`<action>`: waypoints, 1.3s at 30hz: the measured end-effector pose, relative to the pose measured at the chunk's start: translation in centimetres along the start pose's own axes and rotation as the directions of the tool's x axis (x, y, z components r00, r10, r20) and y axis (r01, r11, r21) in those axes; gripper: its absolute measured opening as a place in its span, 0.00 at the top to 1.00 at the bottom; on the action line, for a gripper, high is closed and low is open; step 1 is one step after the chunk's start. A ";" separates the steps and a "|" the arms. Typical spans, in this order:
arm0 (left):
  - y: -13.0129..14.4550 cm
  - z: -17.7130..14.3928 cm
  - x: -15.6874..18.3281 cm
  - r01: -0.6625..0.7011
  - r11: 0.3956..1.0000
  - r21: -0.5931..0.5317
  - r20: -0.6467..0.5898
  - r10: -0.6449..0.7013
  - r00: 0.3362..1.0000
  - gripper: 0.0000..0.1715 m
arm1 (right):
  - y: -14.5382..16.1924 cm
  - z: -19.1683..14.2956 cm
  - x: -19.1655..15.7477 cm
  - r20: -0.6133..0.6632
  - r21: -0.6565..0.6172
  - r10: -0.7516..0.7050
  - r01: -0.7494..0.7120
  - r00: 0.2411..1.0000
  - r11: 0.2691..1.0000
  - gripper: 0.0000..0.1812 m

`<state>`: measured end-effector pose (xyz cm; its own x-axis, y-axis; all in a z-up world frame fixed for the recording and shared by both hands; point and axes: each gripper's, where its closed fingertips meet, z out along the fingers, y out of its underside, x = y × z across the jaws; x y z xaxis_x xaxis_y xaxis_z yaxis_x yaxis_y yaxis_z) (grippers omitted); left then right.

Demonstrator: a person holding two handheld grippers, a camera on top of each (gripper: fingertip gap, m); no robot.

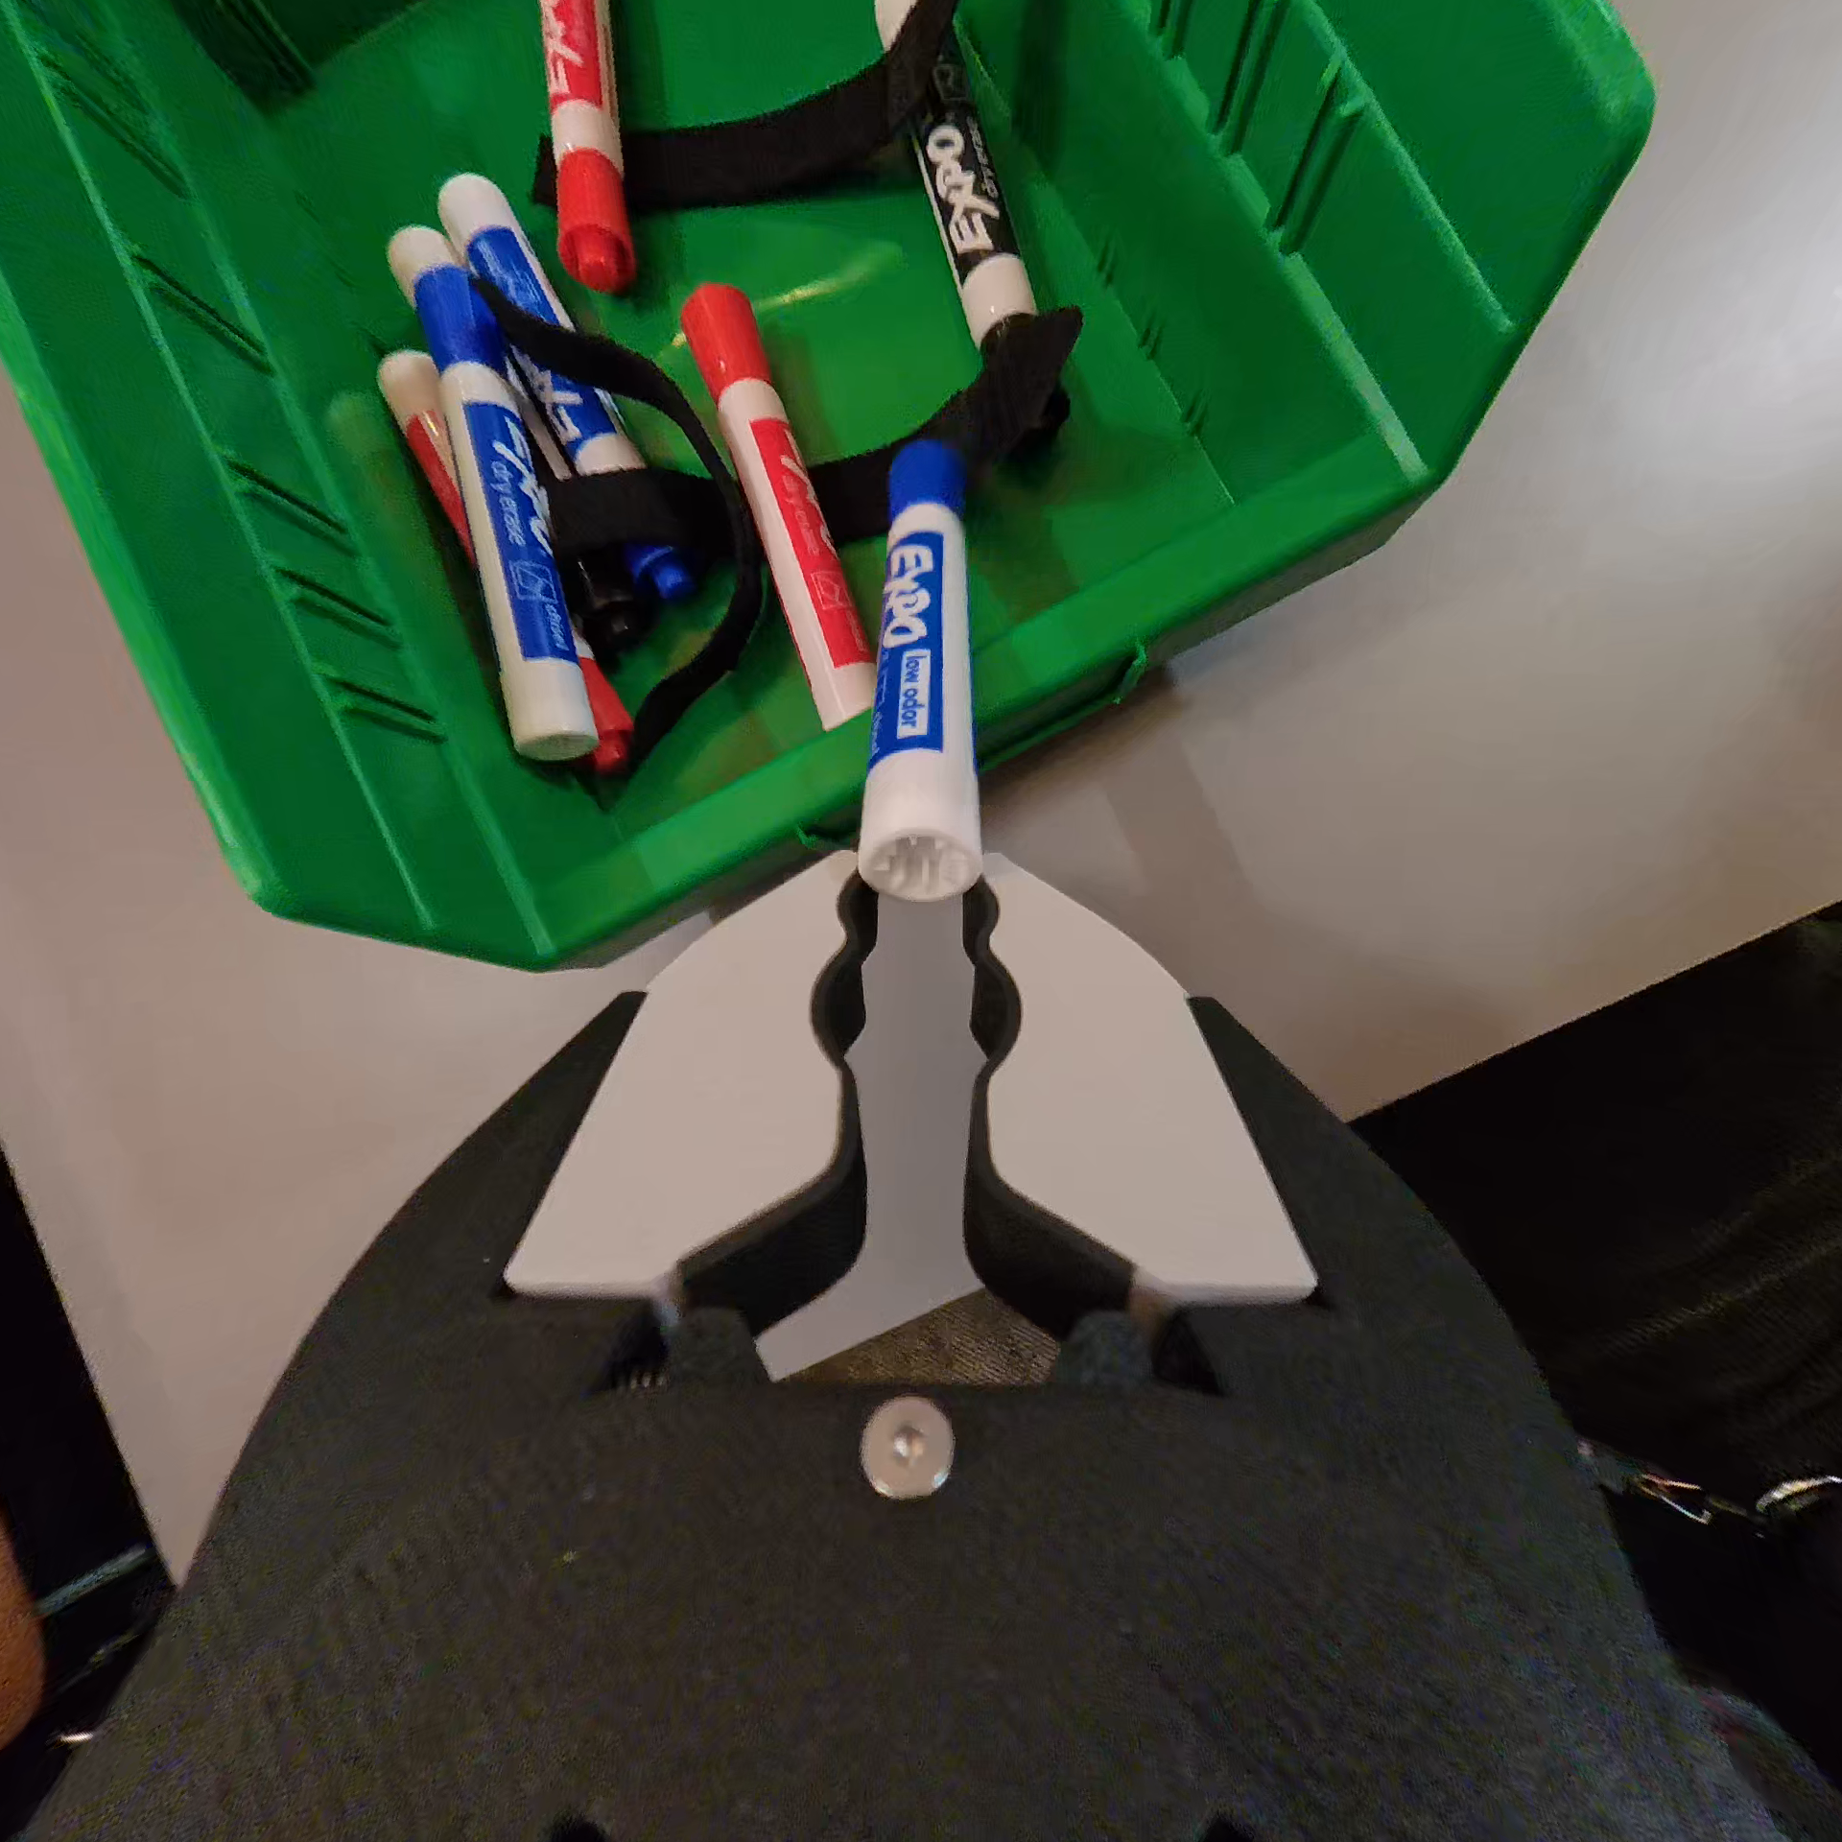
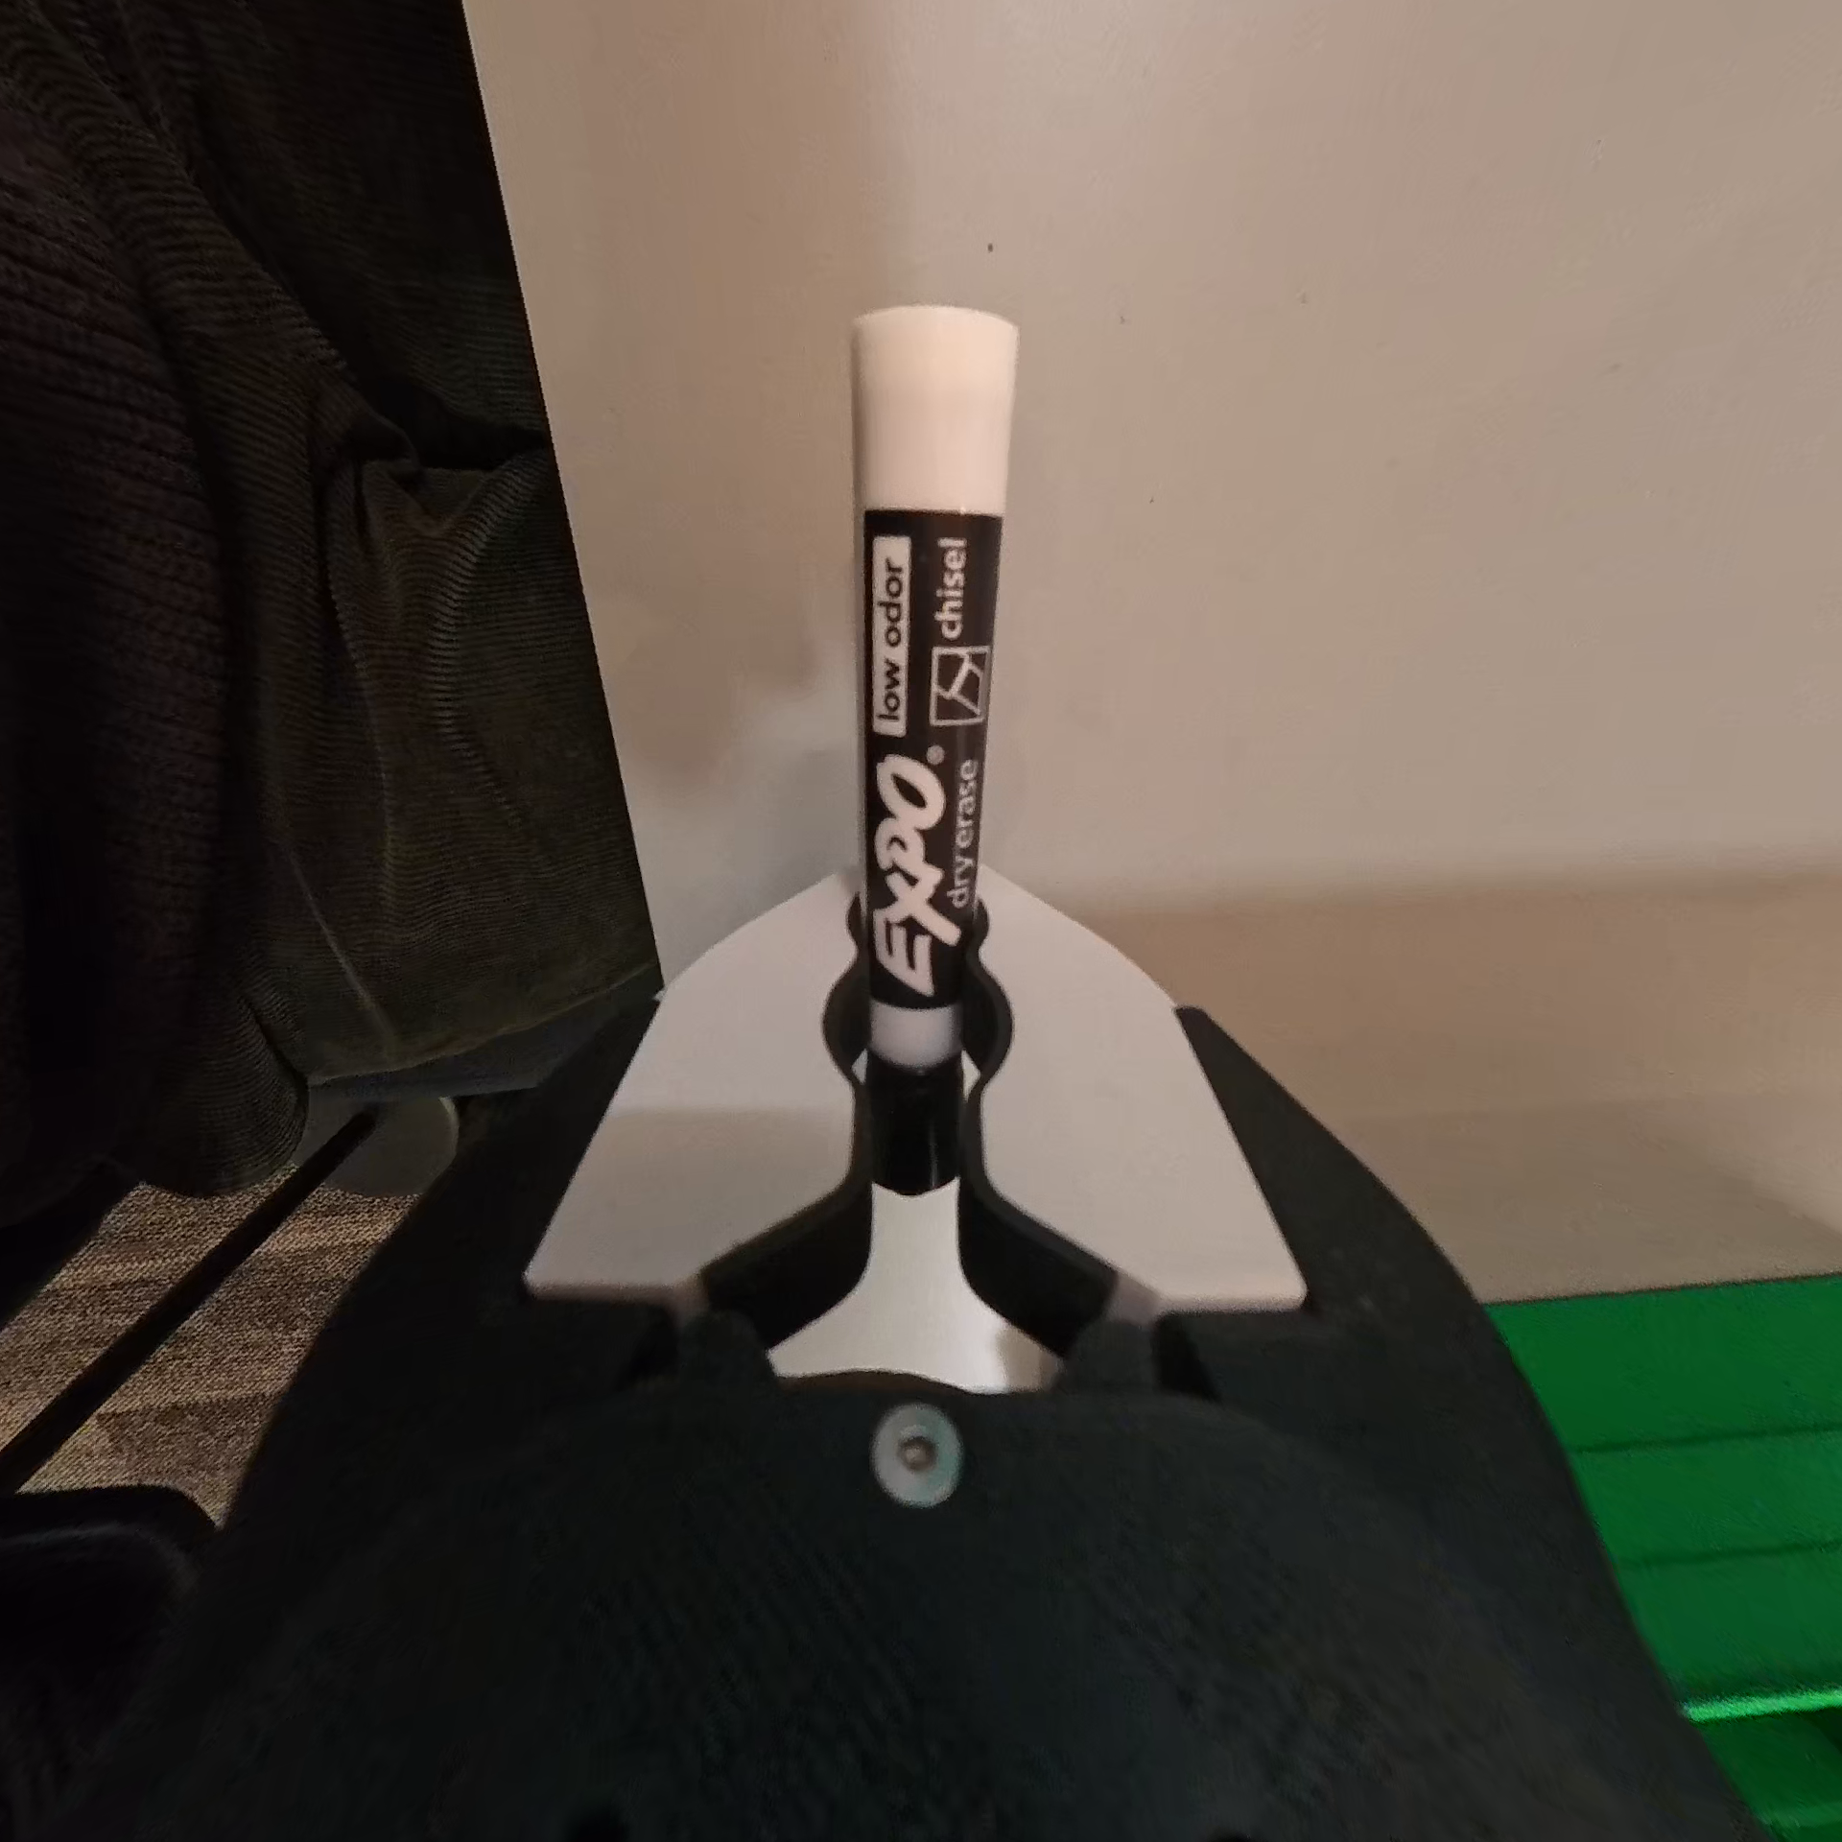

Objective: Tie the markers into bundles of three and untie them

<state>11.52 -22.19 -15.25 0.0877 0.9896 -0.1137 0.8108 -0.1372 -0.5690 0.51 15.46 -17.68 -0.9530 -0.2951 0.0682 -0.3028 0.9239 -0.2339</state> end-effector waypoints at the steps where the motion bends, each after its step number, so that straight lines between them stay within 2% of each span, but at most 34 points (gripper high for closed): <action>1: -0.3 -0.1 -0.2 -0.014 1.000 0.002 0.009 0.014 1.000 0.90 | 0.0 0.0 0.0 0.001 0.000 -0.001 0.001 1.000 1.000 0.92; 6: -2.3 0.1 -1.5 -0.077 0.997 -0.019 0.026 0.078 0.997 0.92 | 0.0 0.2 0.0 0.005 -0.002 -0.001 0.001 1.000 1.000 0.92; 7: -2.8 0.2 -1.9 -0.089 0.996 -0.023 0.036 0.089 0.995 0.99 | 0.1 0.1 -0.1 0.004 -0.002 -0.002 0.002 1.000 1.000 0.92; 11: -5.2 0.9 -1.7 -0.134 0.990 -0.043 -0.002 0.134 0.991 0.99 | 0.1 0.0 0.0 -0.001 -0.001 0.002 -0.002 1.000 1.000 0.92; 15: -6.4 2.2 -4.5 -0.218 0.970 -0.104 0.118 0.230 0.966 0.99 | 0.2 -0.2 0.1 -0.009 -0.002 0.000 0.000 1.000 1.000 0.92; 17: -6.5 2.8 -6.0 -0.186 0.976 -0.110 0.134 0.200 0.970 0.99 | 0.3 -0.4 0.2 -0.013 0.003 0.002 -0.002 1.000 1.000 0.92; 19: -6.4 3.1 -6.5 -0.104 0.989 -0.104 0.104 0.115 0.988 0.99 | 0.4 -0.5 0.3 -0.015 0.007 0.008 -0.008 1.000 1.000 0.93; 22: -6.4 2.6 -5.0 -0.006 0.996 -0.095 -0.028 0.003 1.000 0.96 | 0.6 -0.3 0.5 -0.013 0.005 0.017 -0.017 1.000 1.000 0.92; 25: -6.9 2.0 -1.7 0.057 0.994 -0.093 -0.198 -0.075 0.977 0.90 | 0.8 0.0 0.6 -0.003 0.001 0.023 -0.023 1.000 1.000 0.93; 27: -7.1 2.0 0.1 0.058 0.992 -0.115 -0.265 -0.087 0.960 0.86 | 0.9 0.3 0.6 0.004 -0.003 0.023 -0.023 1.000 1.000 0.93; 29: -7.0 2.3 1.0 0.028 0.989 -0.142 -0.272 -0.066 0.960 0.84 | 1.0 0.4 0.5 0.005 -0.010 0.021 -0.021 1.000 1.000 0.92; 32: -7.0 3.6 0.3 -0.006 0.985 -0.171 -0.194 -0.027 0.981 0.81 | 1.1 0.3 0.6 -0.004 -0.011 0.020 -0.020 1.000 1.000 0.92; 36: -6.6 5.2 1.2 0.049 0.963 -0.263 -0.266 -0.121 0.956 0.80 | 1.0 -0.1 0.7 -0.015 -0.006 0.021 -0.021 1.000 1.000 0.92; 39: -5.6 6.5 1.0 0.006 0.934 -0.357 -0.259 -0.105 0.960 0.78 | 1.0 -0.2 0.7 -0.021 -0.010 0.016 -0.016 1.000 1.000 0.92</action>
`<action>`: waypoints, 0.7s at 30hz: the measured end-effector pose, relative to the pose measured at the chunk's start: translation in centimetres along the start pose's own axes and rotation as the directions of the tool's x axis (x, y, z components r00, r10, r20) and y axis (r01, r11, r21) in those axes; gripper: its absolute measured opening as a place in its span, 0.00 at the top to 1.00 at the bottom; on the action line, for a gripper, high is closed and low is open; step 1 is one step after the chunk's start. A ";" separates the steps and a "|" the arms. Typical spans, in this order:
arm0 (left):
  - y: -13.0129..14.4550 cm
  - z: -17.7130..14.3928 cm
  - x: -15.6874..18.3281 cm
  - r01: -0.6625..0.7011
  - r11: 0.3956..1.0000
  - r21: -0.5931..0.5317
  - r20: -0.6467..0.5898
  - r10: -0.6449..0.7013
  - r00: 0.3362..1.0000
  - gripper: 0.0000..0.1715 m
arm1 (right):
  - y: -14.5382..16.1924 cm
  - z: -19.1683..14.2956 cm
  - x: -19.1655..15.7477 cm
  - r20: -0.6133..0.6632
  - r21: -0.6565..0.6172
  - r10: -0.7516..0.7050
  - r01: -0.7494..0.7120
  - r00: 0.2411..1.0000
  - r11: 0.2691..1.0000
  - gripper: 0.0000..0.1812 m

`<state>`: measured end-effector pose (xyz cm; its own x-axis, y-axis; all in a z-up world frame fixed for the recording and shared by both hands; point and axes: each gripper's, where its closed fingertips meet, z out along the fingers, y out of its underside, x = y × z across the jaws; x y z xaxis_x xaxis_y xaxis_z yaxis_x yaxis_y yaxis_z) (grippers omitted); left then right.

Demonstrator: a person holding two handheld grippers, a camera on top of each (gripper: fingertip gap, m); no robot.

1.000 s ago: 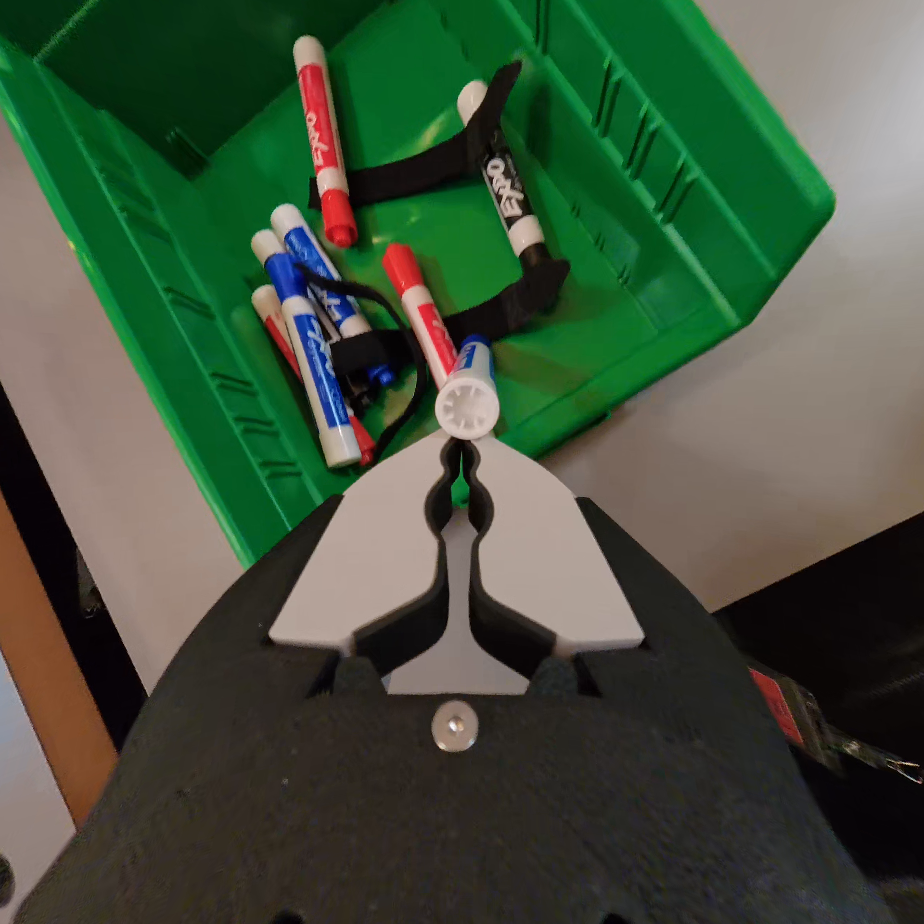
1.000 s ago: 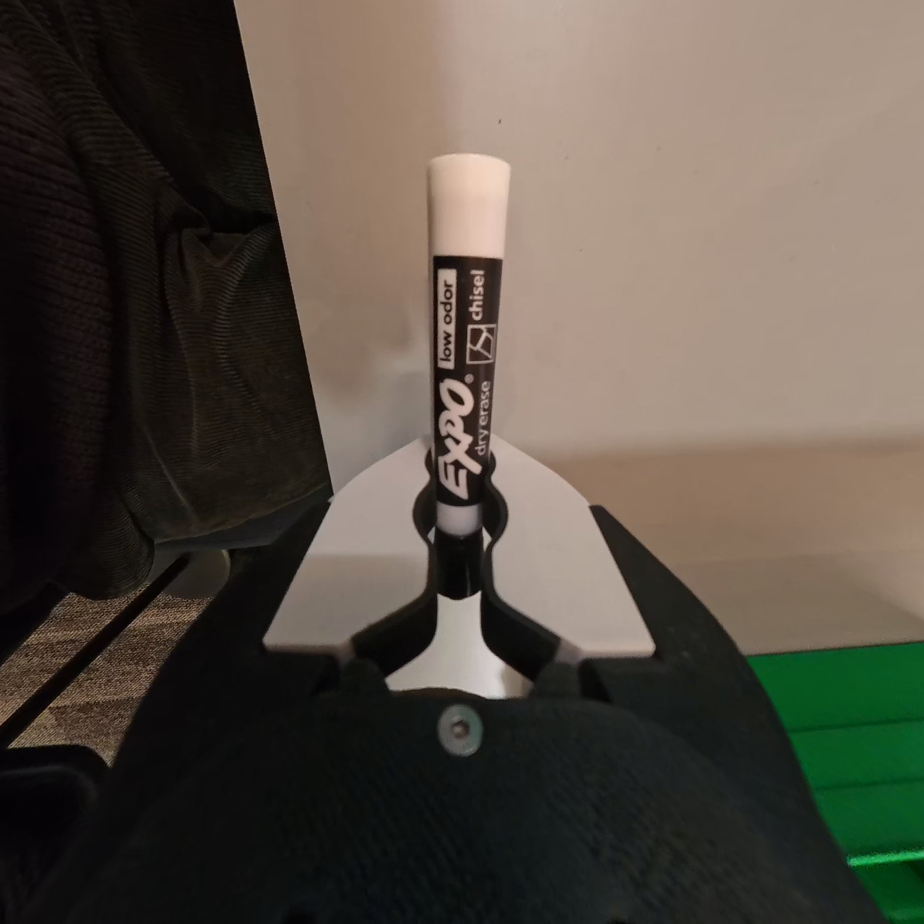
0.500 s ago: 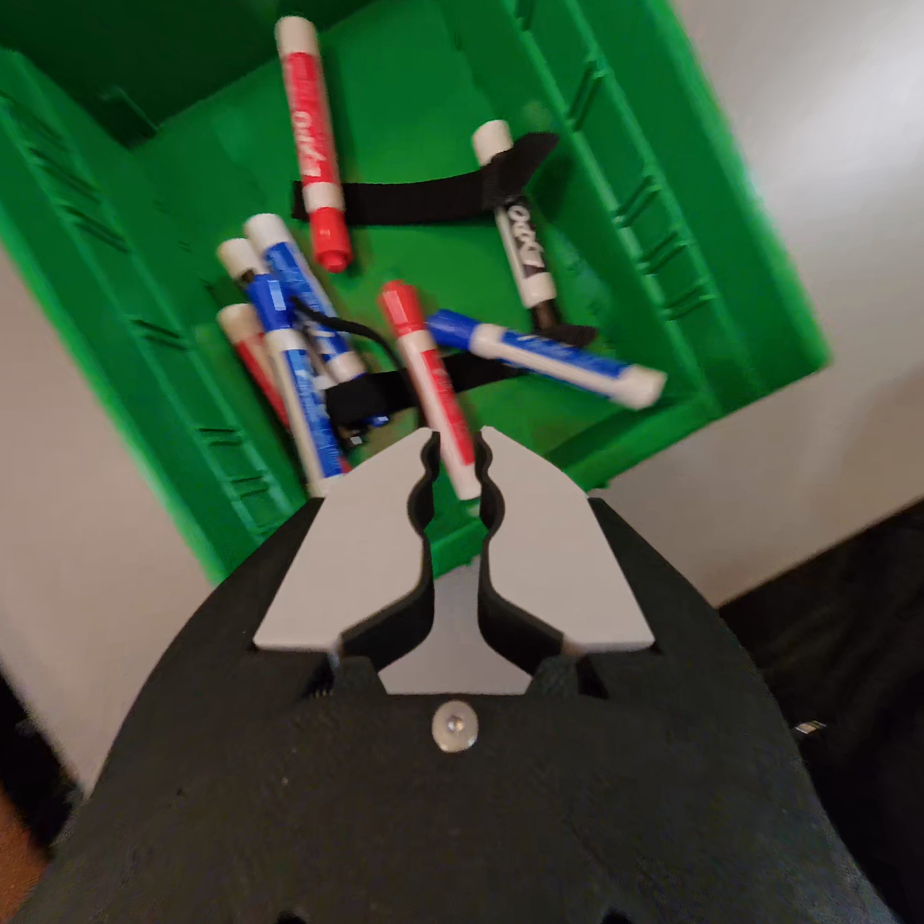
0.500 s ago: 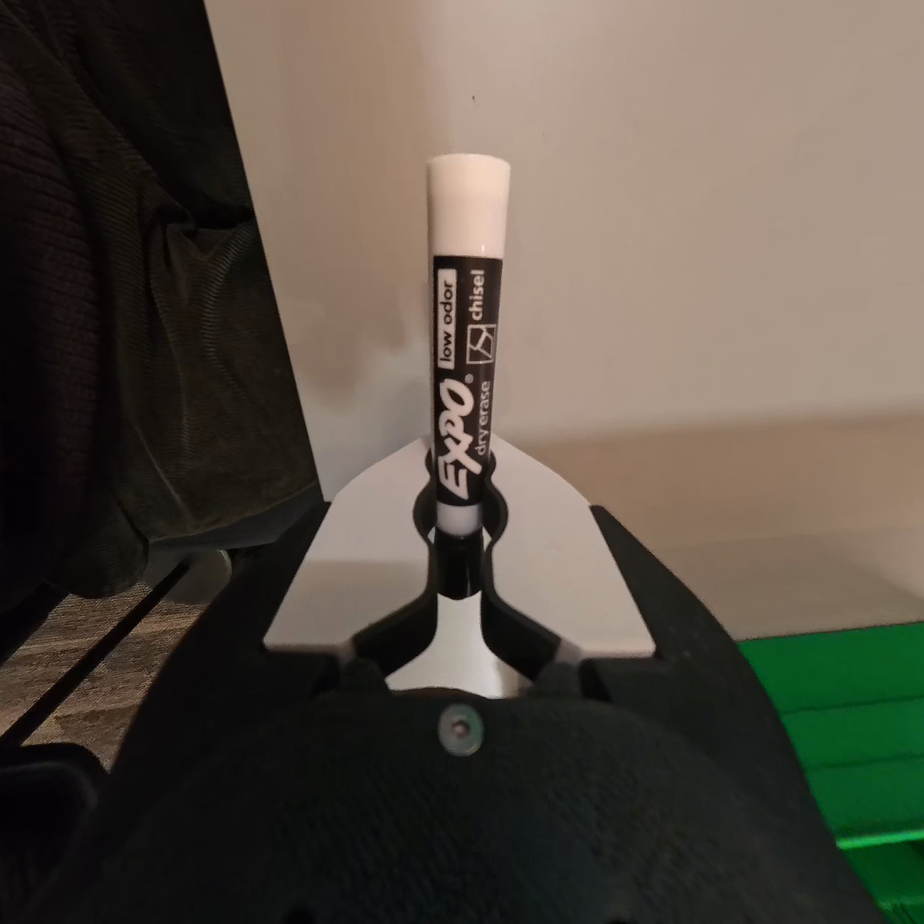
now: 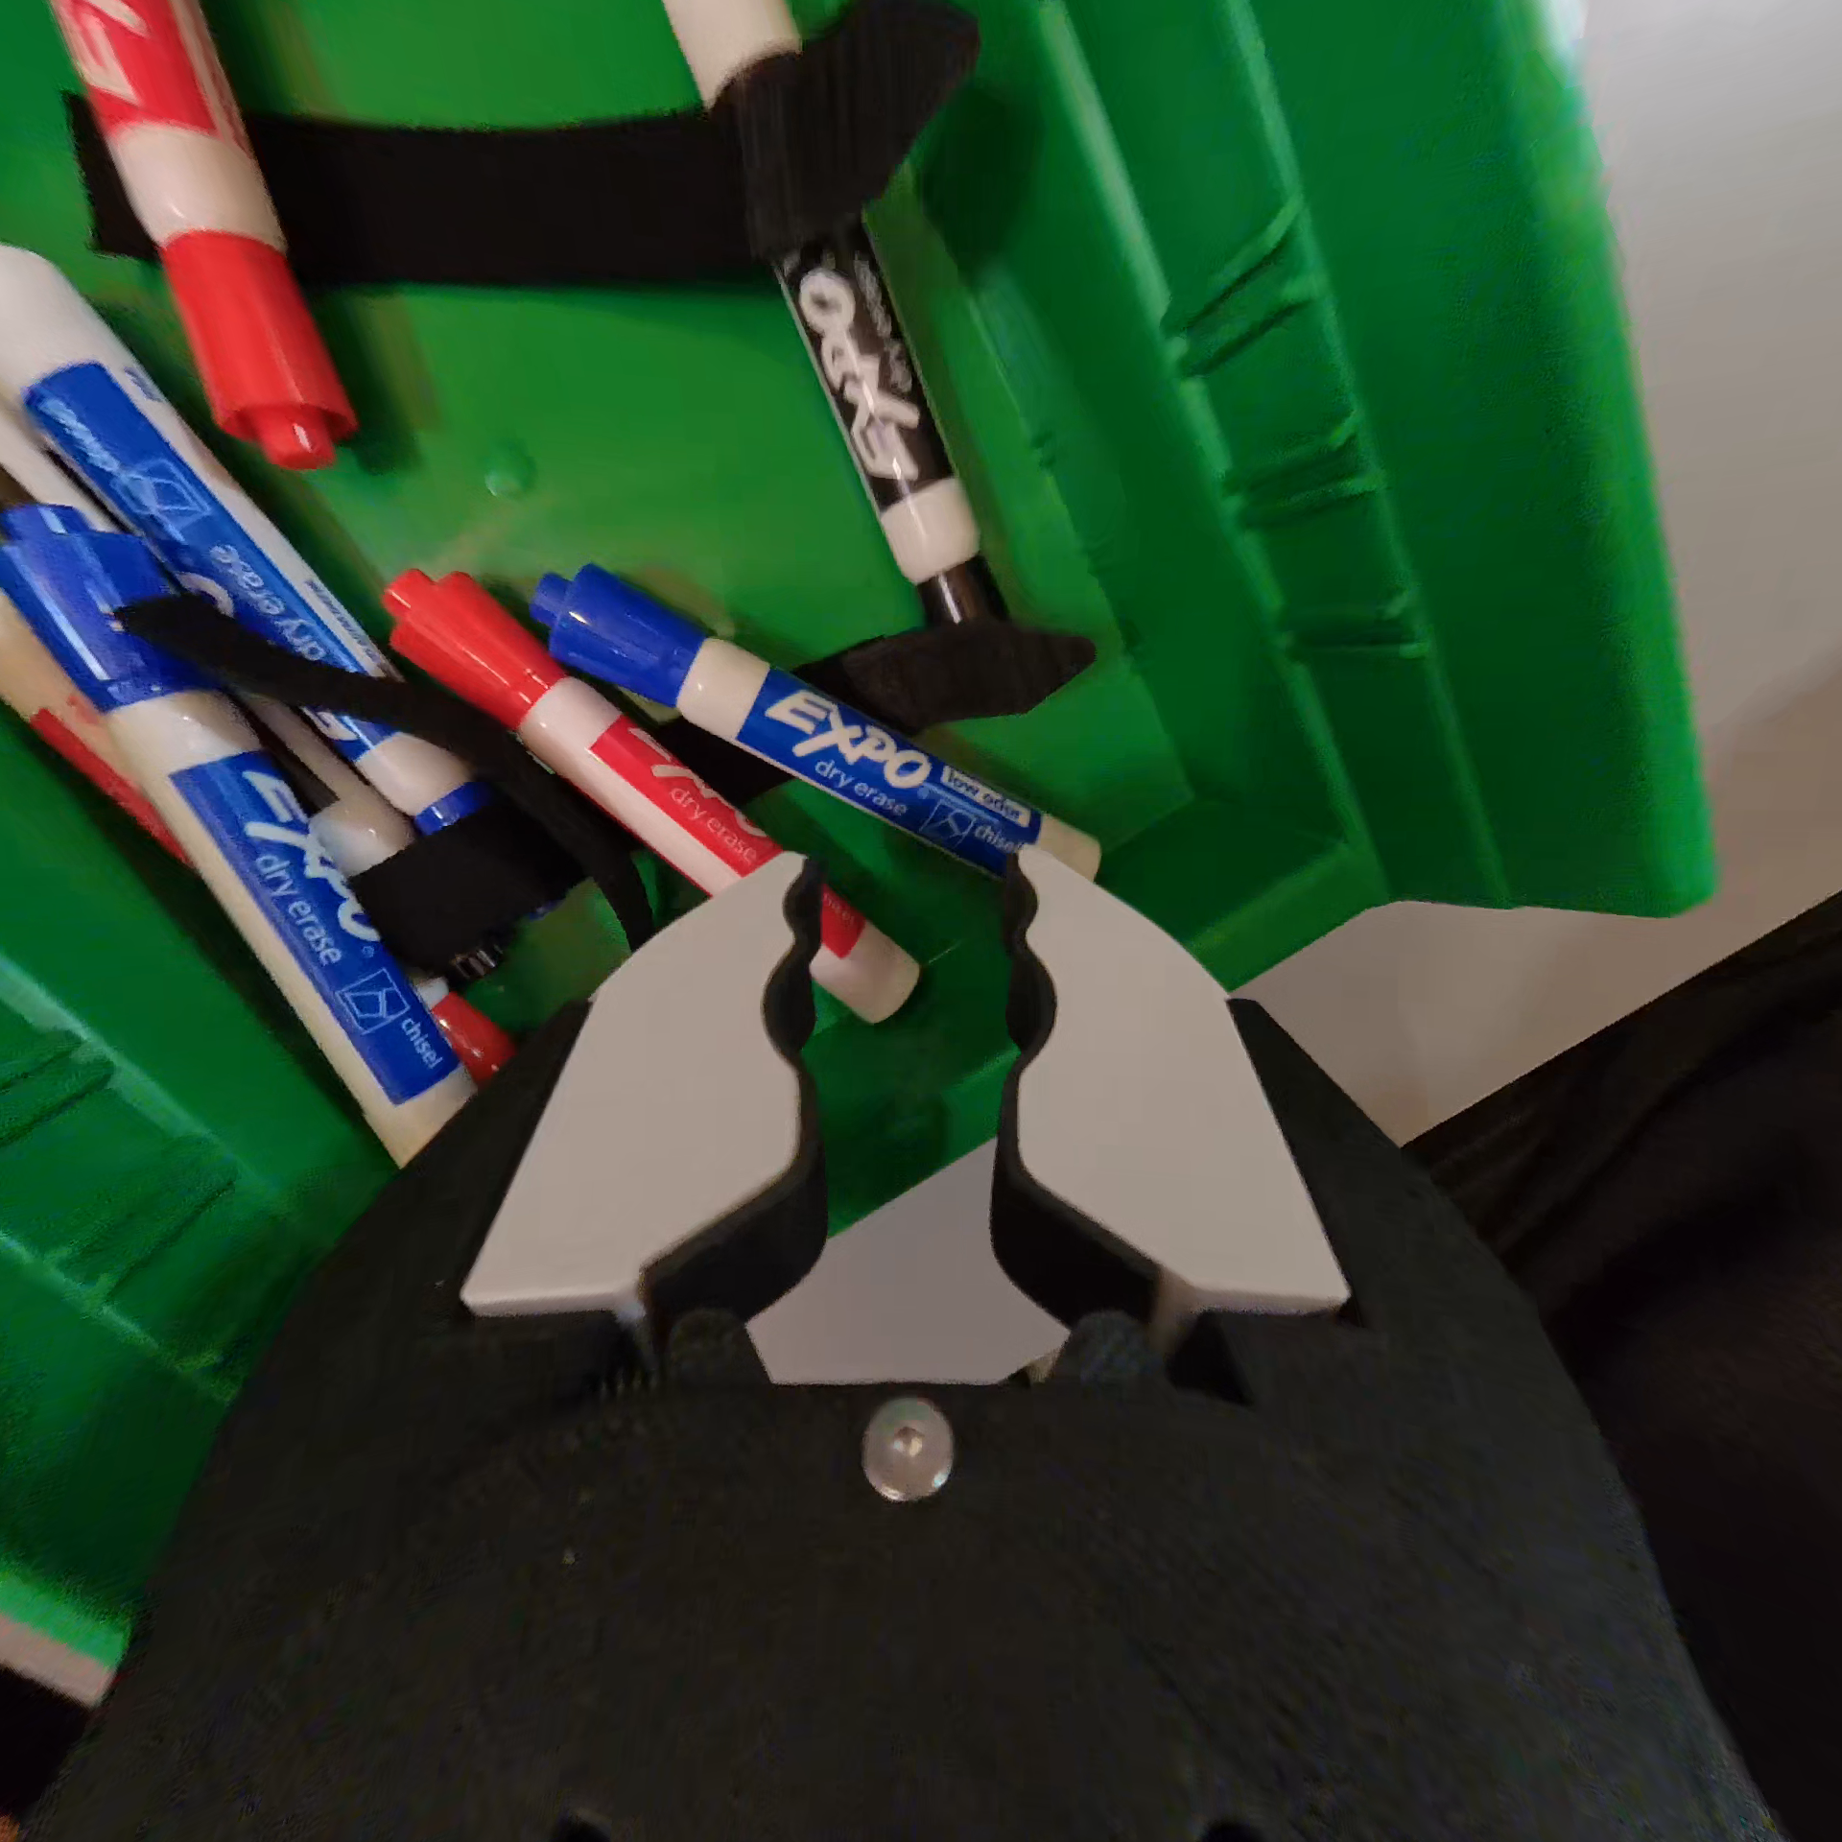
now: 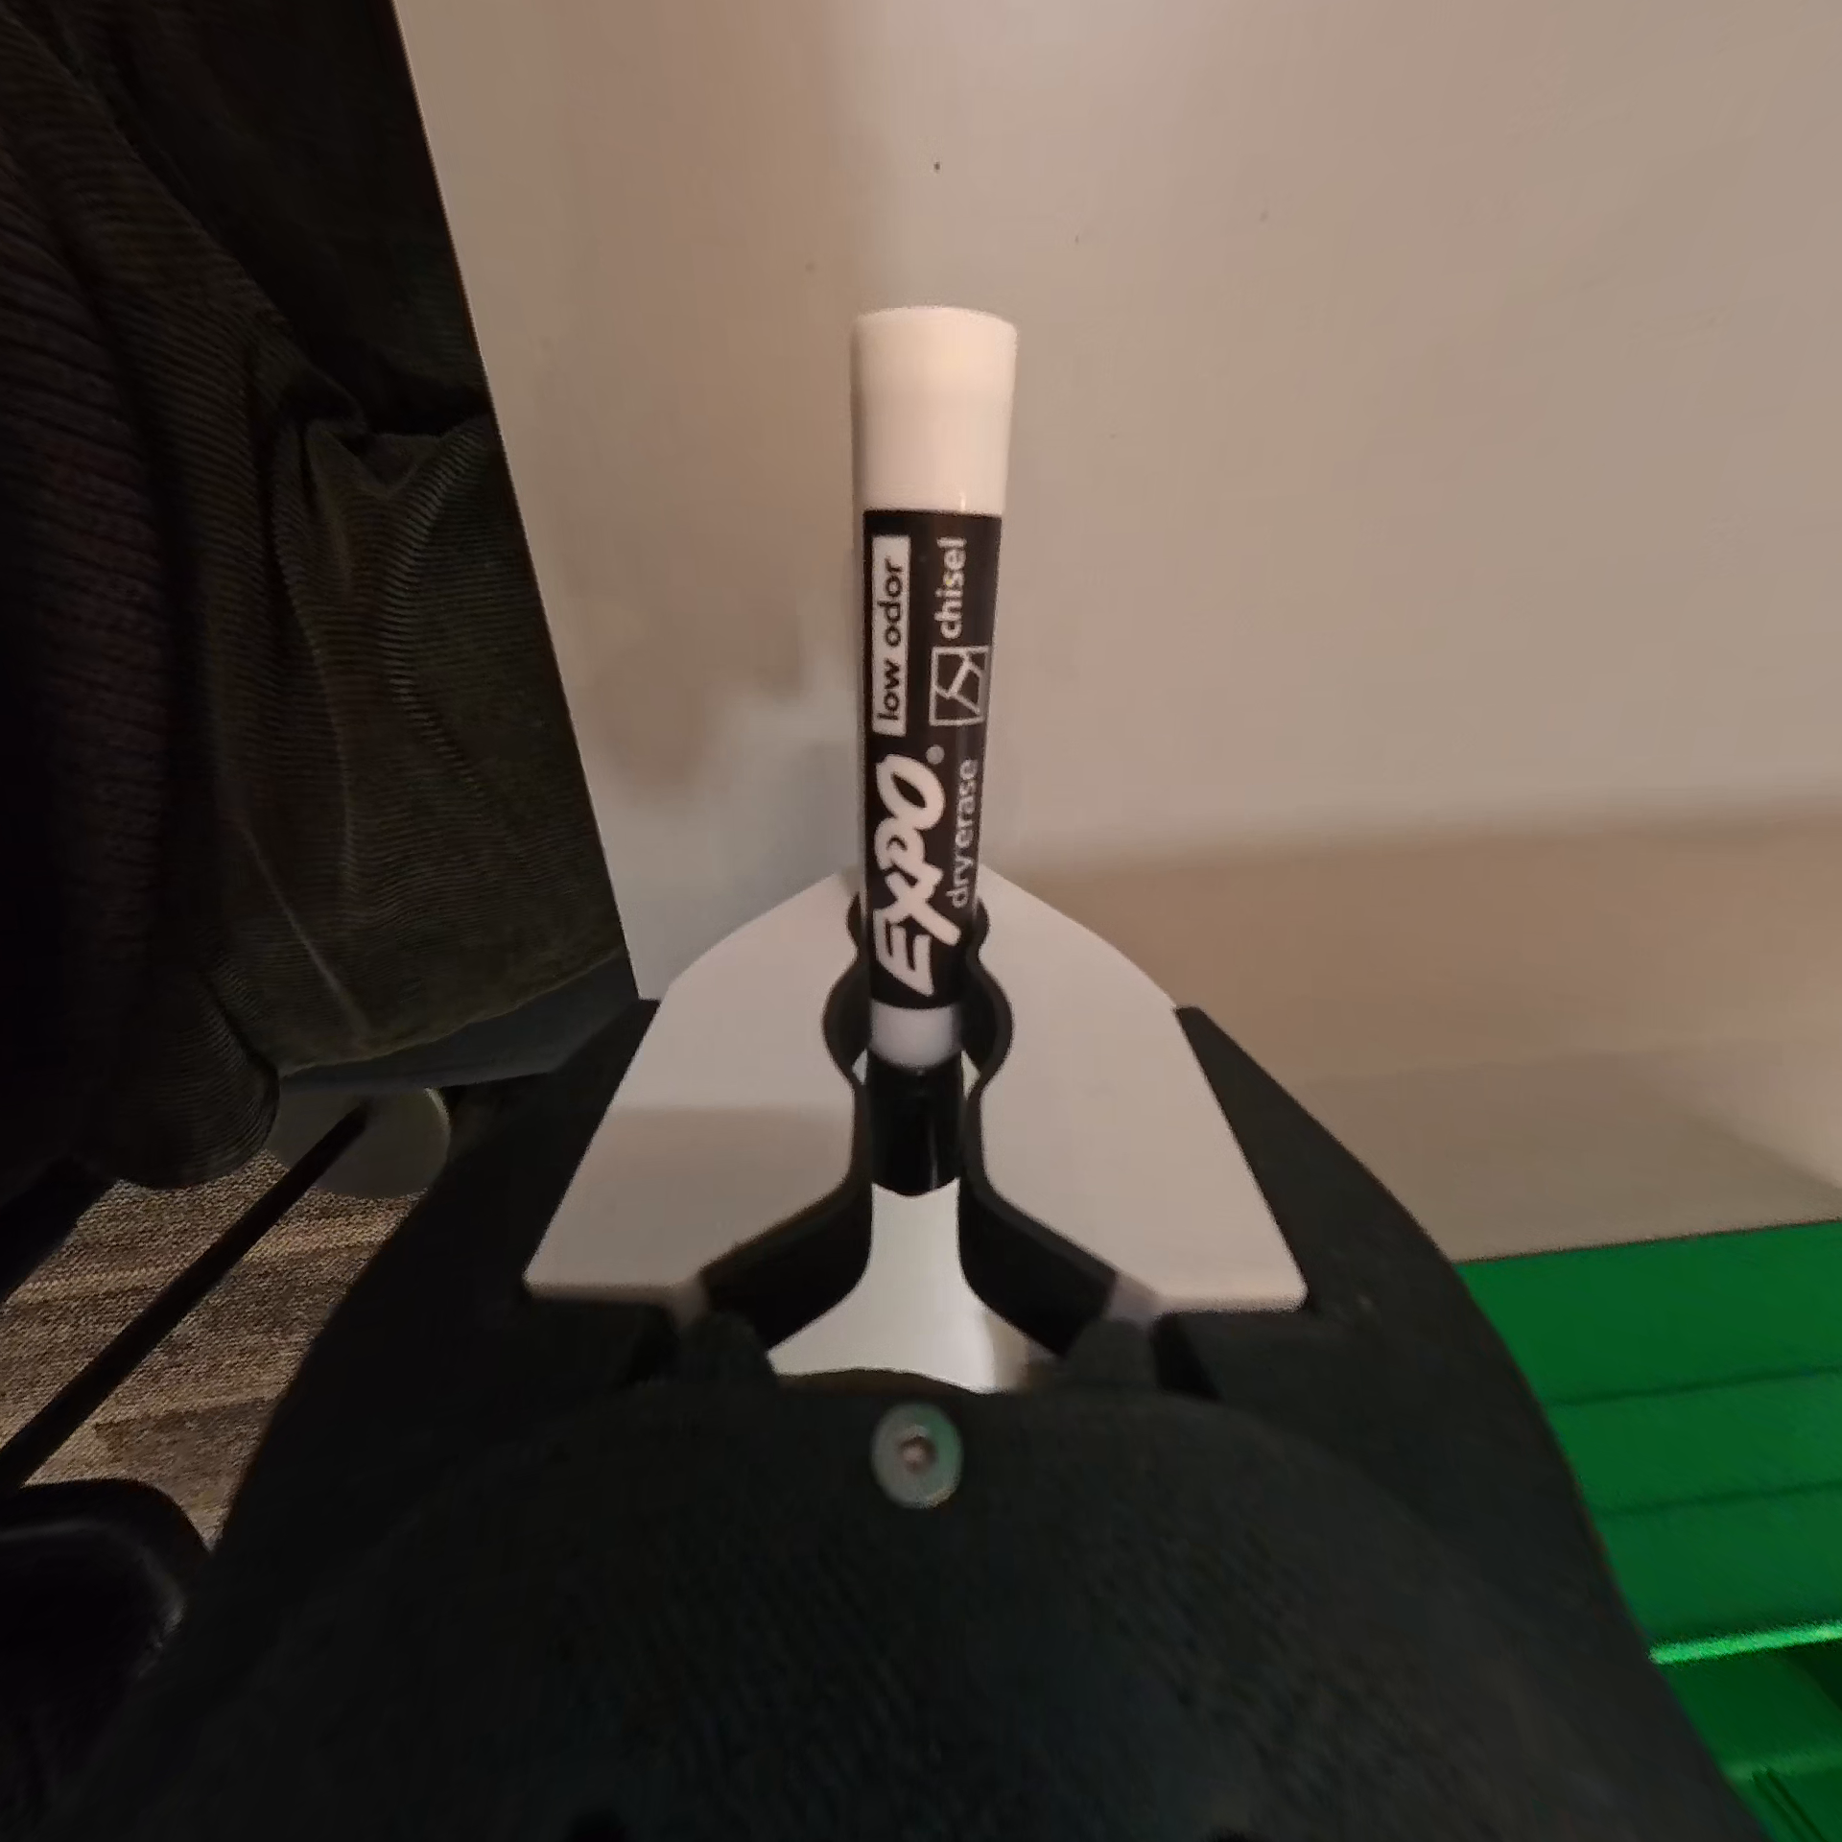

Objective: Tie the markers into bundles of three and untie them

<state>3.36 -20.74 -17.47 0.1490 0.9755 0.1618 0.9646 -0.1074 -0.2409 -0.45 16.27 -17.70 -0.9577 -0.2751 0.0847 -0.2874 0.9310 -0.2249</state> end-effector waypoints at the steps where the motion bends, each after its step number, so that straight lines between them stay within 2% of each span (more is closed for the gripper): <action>1: 0.4 0.4 0.0 -0.007 0.999 -0.046 -0.005 0.007 1.000 0.77 | 0.0 -0.1 0.0 -0.003 -0.001 -0.002 0.002 1.000 1.000 0.92; 4: 0.8 1.5 0.5 0.009 0.991 -0.132 -0.053 -0.016 0.998 0.75 | 0.0 -0.2 0.1 -0.009 0.003 -0.002 0.002 1.000 1.000 0.92; 12: -0.4 3.1 0.9 0.031 0.983 -0.180 -0.071 -0.045 0.997 0.69 | 0.4 -0.1 0.3 -0.016 -0.011 0.000 0.000 1.000 1.000 0.92; 14: -0.5 3.1 0.7 0.019 0.983 -0.183 -0.065 -0.031 0.997 0.74 | 0.5 -0.1 0.3 -0.016 -0.008 0.003 -0.003 1.000 1.000 0.92; 15: -0.5 2.9 0.5 0.001 0.983 -0.184 -0.052 -0.011 0.999 0.83 | 0.5 -0.1 0.4 -0.016 -0.008 0.004 -0.004 1.000 1.000 0.92; 16: -0.4 2.8 0.0 -0.018 0.981 -0.191 -0.024 0.014 1.000 0.86 | 0.6 -0.1 0.4 -0.016 -0.008 0.006 -0.006 1.000 1.000 0.92; 21: 0.2 2.5 -1.2 -0.043 0.979 -0.199 0.018 0.047 0.999 0.87 | 0.9 0.0 0.6 -0.015 -0.011 0.011 -0.011 1.000 1.000 0.92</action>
